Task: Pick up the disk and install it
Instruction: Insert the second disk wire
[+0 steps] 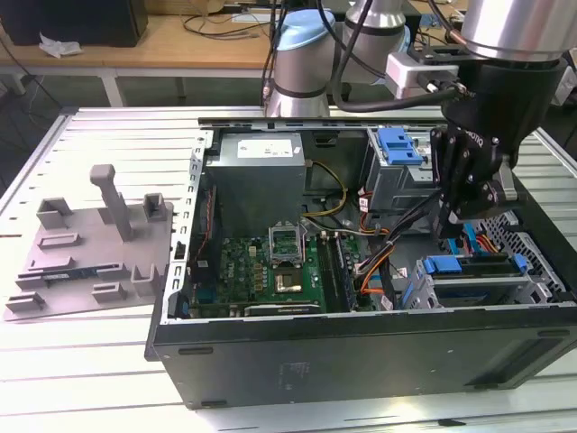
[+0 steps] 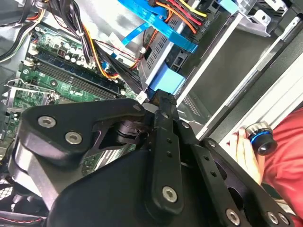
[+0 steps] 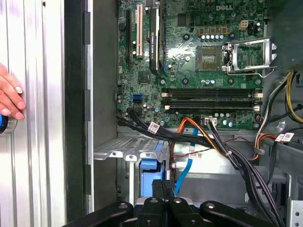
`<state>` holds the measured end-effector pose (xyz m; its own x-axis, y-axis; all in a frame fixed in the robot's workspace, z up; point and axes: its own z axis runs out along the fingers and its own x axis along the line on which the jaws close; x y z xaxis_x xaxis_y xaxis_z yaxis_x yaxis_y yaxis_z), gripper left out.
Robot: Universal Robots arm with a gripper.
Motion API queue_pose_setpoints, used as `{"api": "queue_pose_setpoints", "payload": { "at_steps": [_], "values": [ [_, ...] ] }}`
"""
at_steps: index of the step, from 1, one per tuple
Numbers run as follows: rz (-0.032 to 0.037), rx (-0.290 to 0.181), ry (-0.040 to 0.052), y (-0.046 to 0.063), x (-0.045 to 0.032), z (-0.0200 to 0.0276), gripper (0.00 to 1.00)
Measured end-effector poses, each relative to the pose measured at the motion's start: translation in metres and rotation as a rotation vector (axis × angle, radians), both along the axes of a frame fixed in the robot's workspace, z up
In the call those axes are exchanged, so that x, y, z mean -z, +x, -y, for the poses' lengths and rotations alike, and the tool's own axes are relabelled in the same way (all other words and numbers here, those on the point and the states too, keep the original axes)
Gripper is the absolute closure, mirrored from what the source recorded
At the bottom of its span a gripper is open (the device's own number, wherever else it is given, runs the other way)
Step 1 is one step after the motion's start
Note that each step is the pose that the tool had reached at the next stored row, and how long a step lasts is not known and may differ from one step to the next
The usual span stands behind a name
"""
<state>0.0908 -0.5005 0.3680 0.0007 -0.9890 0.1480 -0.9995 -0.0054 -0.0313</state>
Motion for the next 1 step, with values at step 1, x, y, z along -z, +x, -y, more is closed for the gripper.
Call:
{"api": "queue_pose_setpoints", "payload": {
  "at_steps": [1],
  "values": [
    [0.0,0.0,-0.0005,0.0,0.0,-0.0003,0.89]
  ]
}}
